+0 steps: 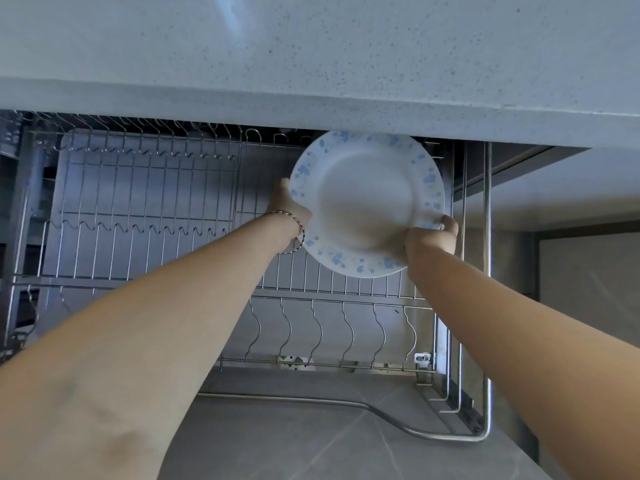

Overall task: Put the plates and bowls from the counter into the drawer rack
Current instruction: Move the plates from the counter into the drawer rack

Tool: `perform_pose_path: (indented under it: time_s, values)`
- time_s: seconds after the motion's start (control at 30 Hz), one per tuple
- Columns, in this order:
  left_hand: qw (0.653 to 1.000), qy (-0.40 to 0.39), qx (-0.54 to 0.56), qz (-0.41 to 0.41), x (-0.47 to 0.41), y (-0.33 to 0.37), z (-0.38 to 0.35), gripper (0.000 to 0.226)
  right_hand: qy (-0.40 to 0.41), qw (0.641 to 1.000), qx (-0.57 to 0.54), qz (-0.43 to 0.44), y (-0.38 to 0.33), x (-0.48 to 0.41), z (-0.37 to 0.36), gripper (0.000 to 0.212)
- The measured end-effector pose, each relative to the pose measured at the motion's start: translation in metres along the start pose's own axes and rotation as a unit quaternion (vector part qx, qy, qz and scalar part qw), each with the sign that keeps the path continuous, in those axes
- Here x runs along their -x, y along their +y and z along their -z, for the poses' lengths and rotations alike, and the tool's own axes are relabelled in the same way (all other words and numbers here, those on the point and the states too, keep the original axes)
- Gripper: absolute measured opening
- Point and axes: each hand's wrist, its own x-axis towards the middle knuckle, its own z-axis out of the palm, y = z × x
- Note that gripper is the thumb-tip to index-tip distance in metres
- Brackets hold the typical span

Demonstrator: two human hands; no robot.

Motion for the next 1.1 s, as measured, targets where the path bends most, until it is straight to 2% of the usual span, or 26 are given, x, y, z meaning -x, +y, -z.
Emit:
perform_pose_path:
  time_s: [0.07,0.3,0.4,0.57,0.63,0.77,0.9,1.0,1.1]
  values:
    - [1.000,0.007,0.006,0.008,0.007,-0.008,-0.004,0.042,-0.001,1.000,-0.027,0.007,0.002,-0.002,0.004,0.052]
    - [0.999,0.027,0.029,0.038,0.021,-0.036,-0.006,0.055,-0.057,0.994,0.068,0.064,0.024,-0.005,0.011,0.059]
    - [0.994,0.034,0.088,0.056,0.017,-0.032,-0.010,0.065,-0.064,0.988,0.110,0.090,0.030,-0.006,0.006,0.049]
    - [0.983,0.030,0.158,0.085,0.010,-0.016,-0.017,0.072,-0.060,0.992,0.070,0.080,0.029,-0.009,0.003,0.038]
    - [0.983,0.028,0.157,0.087,0.009,-0.015,-0.015,0.070,-0.066,0.993,0.051,0.080,0.029,-0.009,0.005,0.028]
    - [0.985,0.012,0.159,0.070,0.007,-0.012,-0.011,0.055,-0.065,0.993,-0.011,0.093,0.026,-0.011,0.009,0.040]
    - [0.990,-0.004,0.134,0.046,0.000,-0.001,-0.007,0.048,-0.064,0.993,-0.021,0.096,0.022,-0.012,0.010,0.042]
    - [0.989,-0.017,0.135,0.052,0.000,0.003,-0.002,0.046,-0.080,0.992,-0.010,0.095,0.026,-0.011,0.014,0.042]
    - [0.997,-0.027,0.038,0.064,0.016,0.006,0.005,0.041,-0.098,0.988,0.092,0.073,0.021,-0.001,0.024,0.048]
